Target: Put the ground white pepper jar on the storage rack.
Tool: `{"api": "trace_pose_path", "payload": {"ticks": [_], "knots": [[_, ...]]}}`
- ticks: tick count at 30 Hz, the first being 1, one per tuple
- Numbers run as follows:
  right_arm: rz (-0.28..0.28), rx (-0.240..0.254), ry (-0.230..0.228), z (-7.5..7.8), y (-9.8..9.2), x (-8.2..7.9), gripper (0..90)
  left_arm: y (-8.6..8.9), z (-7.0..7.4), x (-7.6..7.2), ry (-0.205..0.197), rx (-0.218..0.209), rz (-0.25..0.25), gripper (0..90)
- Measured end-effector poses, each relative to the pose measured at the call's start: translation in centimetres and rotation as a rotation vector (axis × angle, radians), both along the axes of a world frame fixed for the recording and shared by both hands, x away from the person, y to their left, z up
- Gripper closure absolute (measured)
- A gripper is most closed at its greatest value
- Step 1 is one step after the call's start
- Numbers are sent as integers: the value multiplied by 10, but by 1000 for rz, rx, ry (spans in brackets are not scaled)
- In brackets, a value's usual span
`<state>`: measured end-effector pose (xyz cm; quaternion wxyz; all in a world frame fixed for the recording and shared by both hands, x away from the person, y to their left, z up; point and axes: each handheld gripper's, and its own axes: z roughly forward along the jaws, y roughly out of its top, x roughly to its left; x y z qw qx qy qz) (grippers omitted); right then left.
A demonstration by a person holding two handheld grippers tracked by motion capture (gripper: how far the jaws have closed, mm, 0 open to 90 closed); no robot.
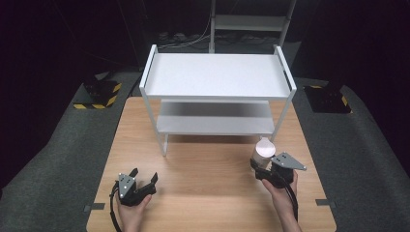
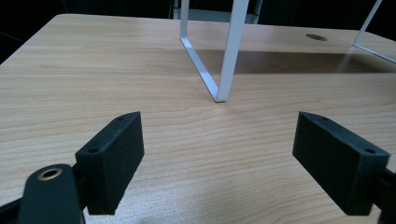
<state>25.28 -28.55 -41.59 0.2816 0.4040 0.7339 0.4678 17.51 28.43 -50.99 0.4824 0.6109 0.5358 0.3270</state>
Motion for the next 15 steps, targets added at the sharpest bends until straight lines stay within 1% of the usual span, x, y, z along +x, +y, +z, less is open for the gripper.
{"api": "trace_pose_path", "payload": {"ticks": [1,2,3,4,7,8,9,10,12,14,15], "knots": [[6,1,-7,4,0,0,303,0,0,0,0,-1,0,166],[6,1,-7,4,0,0,303,0,0,0,0,-1,0,166],[12,1,-11,9,1,1,303,0,0,0,0,-2,0,167],[12,1,-11,9,1,1,303,0,0,0,0,-2,0,166],[21,1,-18,16,3,2,303,1,0,0,-1,-4,1,167],[25,3,-18,17,3,2,302,1,0,0,-2,-6,1,166],[34,16,-14,20,3,4,303,0,-1,0,-3,-7,2,167],[34,16,-14,20,3,4,303,1,-1,-1,-4,-7,1,167],[38,9,-22,24,5,4,303,1,-1,-1,-5,-9,2,166],[44,12,-26,28,6,5,303,1,-1,-1,-6,-10,2,167],[47,11,-35,31,7,5,303,1,-1,-1,-6,-11,1,167]]}}
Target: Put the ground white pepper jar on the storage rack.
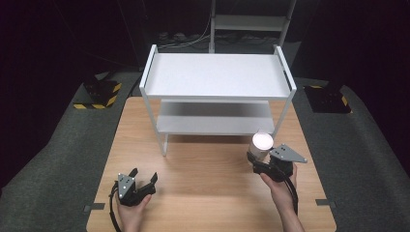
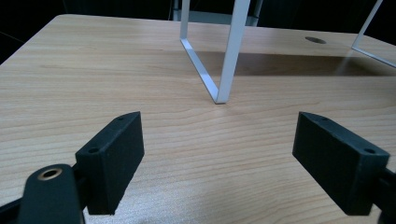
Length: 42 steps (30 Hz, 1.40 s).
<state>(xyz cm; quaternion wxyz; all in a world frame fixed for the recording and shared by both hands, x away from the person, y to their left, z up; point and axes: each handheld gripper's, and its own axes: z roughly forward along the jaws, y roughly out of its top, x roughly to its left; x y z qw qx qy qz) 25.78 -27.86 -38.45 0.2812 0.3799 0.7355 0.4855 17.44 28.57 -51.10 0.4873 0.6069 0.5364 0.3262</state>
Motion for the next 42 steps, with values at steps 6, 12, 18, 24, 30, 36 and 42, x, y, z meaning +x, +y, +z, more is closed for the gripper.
{"api": "trace_pose_path", "payload": {"ticks": [6,12,18,24,30,36,42], "knots": [[10,8,-19,9,3,3,303,0,0,0,0,-2,0,166],[16,13,-38,22,9,8,302,1,0,0,-1,-5,0,167],[23,15,-58,30,15,12,303,1,0,0,-2,-7,0,167],[32,28,-79,39,21,17,302,1,-1,-1,-4,-10,0,167],[44,24,-92,46,30,25,302,2,-1,-1,-5,-12,0,167],[46,28,-98,50,36,33,302,2,-1,-1,-7,-14,1,166],[40,37,-91,50,43,40,302,2,-1,-1,-8,-16,1,167]]}}
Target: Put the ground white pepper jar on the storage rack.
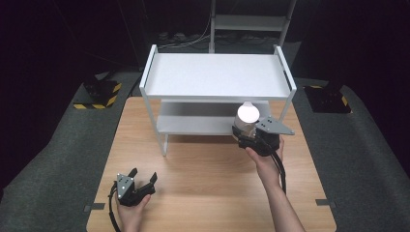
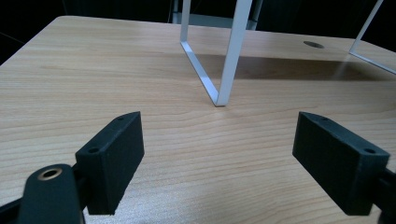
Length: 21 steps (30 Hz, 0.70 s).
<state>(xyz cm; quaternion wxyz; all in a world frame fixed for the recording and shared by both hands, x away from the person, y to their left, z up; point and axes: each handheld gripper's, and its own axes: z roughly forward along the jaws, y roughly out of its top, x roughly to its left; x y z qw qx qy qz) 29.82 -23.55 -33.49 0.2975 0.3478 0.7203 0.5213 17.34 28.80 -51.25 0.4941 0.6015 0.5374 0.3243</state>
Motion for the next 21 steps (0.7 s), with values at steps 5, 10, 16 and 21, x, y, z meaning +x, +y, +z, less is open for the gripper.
{"api": "trace_pose_path", "payload": {"ticks": [5,10,16,21], "knots": [[0,0,4,-1,6,6,302,0,0,0,-2,-2,1,167],[-5,-5,12,-1,13,12,302,1,0,0,-2,-3,0,167],[-7,-11,29,-3,21,21,302,1,0,0,-3,-4,0,167],[-14,-6,22,-5,26,23,302,1,-1,0,-3,-5,0,166]]}}
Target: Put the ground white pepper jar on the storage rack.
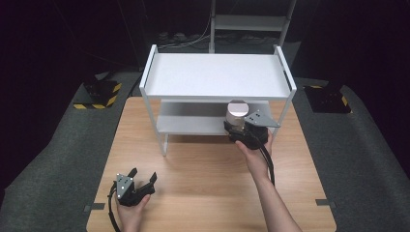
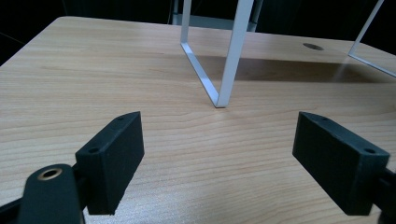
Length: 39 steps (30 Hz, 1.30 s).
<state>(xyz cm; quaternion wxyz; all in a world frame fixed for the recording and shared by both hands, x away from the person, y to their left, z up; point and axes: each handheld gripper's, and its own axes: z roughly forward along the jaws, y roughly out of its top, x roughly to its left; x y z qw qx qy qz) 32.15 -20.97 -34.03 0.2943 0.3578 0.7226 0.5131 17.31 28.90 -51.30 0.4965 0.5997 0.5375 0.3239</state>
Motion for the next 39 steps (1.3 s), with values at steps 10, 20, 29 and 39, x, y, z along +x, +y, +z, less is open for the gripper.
{"api": "trace_pose_path", "payload": {"ticks": [10,20,29,39], "knots": [[-19,43,-16,-9,2,8,301,0,0,0,0,-1,1,167],[-24,58,-28,-14,2,17,301,-1,0,0,0,0,3,167],[-15,56,-31,-14,1,22,274,-1,0,0,0,-2,5,166],[-25,50,-61,-14,-3,10,215,-1,0,0,0,-1,5,166]]}}
